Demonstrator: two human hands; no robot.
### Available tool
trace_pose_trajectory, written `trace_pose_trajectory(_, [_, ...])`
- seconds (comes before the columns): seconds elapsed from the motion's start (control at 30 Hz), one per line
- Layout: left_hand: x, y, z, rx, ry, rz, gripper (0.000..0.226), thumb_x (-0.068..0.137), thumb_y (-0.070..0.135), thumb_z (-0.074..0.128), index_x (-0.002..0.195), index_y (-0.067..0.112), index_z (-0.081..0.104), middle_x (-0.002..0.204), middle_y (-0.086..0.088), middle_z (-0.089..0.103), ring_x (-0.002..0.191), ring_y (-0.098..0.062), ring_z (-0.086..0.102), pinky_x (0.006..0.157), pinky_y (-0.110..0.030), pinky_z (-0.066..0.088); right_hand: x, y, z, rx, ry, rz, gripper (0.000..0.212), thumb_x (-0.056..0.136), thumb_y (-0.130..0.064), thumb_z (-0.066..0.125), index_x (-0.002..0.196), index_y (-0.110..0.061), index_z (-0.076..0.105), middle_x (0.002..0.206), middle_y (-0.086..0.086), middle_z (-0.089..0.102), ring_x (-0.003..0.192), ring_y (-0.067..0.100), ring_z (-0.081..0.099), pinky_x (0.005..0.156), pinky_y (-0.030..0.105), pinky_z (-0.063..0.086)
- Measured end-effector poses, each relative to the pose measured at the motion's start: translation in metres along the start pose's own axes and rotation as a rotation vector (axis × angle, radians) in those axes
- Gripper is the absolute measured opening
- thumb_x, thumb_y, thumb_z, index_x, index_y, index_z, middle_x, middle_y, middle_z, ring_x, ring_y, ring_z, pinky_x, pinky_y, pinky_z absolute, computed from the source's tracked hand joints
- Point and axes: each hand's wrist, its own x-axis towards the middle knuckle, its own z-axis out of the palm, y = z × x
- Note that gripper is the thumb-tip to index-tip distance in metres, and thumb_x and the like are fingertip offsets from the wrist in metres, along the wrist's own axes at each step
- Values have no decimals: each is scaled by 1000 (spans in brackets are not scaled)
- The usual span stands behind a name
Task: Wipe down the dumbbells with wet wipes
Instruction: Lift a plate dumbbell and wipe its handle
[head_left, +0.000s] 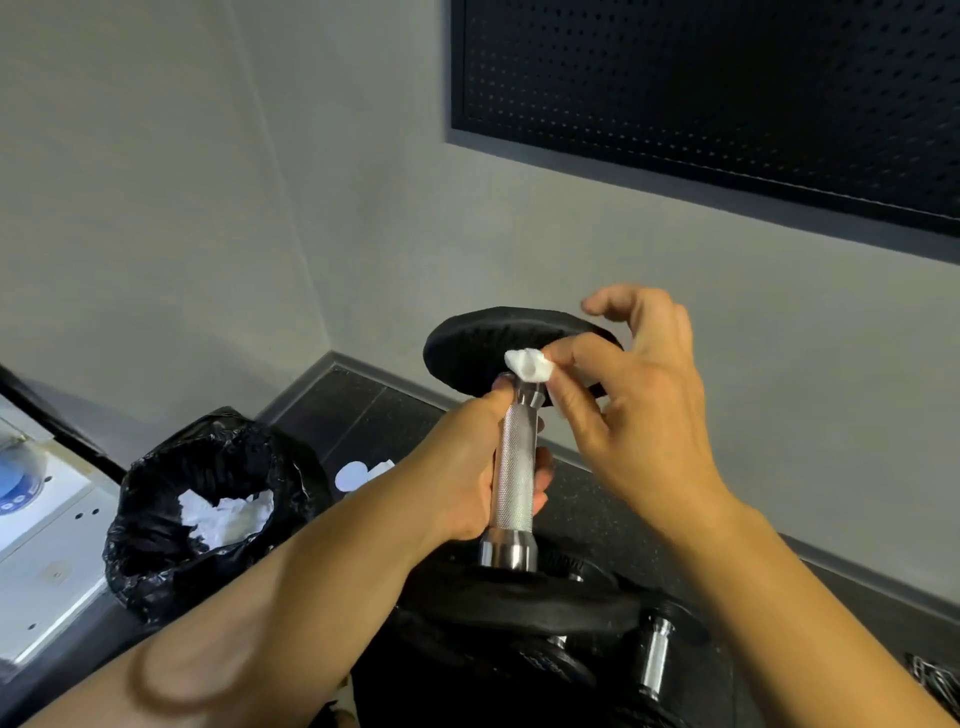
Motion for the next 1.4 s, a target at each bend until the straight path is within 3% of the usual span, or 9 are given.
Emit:
trace_pose_trajectory(0.2, [2,-5,-5,-57,-94,88,40,85,52,59,108,22,69,87,-2,69,86,-20,61,88,-40,47,-13,0,12,-4,-172,-146,22,90,-23,51,90,-10,69,79,1,50,64,15,48,46,36,47])
trace_pose_trajectory(0.37, [-4,1,-3,-165,-54,72,45,94,50,44,105,11,65,71,-8,66,75,-20,62,75,-34,45,-24,9,15,391,-477,32,22,87,-15,64,105,-22,73,85,-5,54,77,11,57,66,34,53])
trace_pose_trajectory(0.5, [-3,5,-5,-143,54,162,51,96,48,42,109,4,62,83,-9,61,69,-17,55,64,-29,47,-41,2,4,679,-815,99,24,83,-5,68,100,-21,76,97,-7,66,95,14,64,84,32,54])
trace_pose_trajectory(0.67, [-5,2,-3,-200,7,79,47,95,49,42,96,8,64,71,-7,60,65,-20,55,66,-32,44,-32,7,21,563,-526,110,19,84,-9,69,99,-20,76,84,-2,60,79,10,59,71,33,54])
trace_pose_trajectory(0.83, [-4,1,-7,-152,20,84,51,93,53,41,122,16,61,117,-11,66,108,-27,58,96,-47,40,-10,7,31,268,-243,-6,27,88,-32,58,107,-20,73,81,1,54,70,16,56,57,36,52])
trace_pose_trajectory(1.0, [-8,4,-8,-202,-9,77,48,95,50,42,102,8,62,75,-7,60,69,-20,55,68,-32,44,-33,6,16,480,-566,-27,29,85,-6,64,101,-28,73,89,-20,51,83,6,58,72,19,50])
trace_pose_trajectory(1.13, [-4,1,-11,-163,54,135,53,96,50,42,108,4,64,88,-10,62,76,-21,56,73,-32,47,-44,1,9,660,-791,144,24,84,-4,68,99,-21,76,96,-6,64,93,14,63,84,32,54])
trace_pose_trajectory(1.3, [-7,-1,-20,-116,-25,76,54,95,56,37,93,10,66,73,-5,57,68,-17,54,74,-36,44,-23,19,-3,675,-146,423,8,81,-22,66,77,-25,72,98,9,57,94,1,50,81,10,40])
trace_pose_trajectory(1.4, [-10,-3,-20,-136,-62,74,55,95,57,37,94,9,64,71,-5,53,63,-16,50,65,-31,43,-11,28,2,638,-187,473,6,81,-23,68,78,-25,71,125,1,50,117,-8,44,95,5,36])
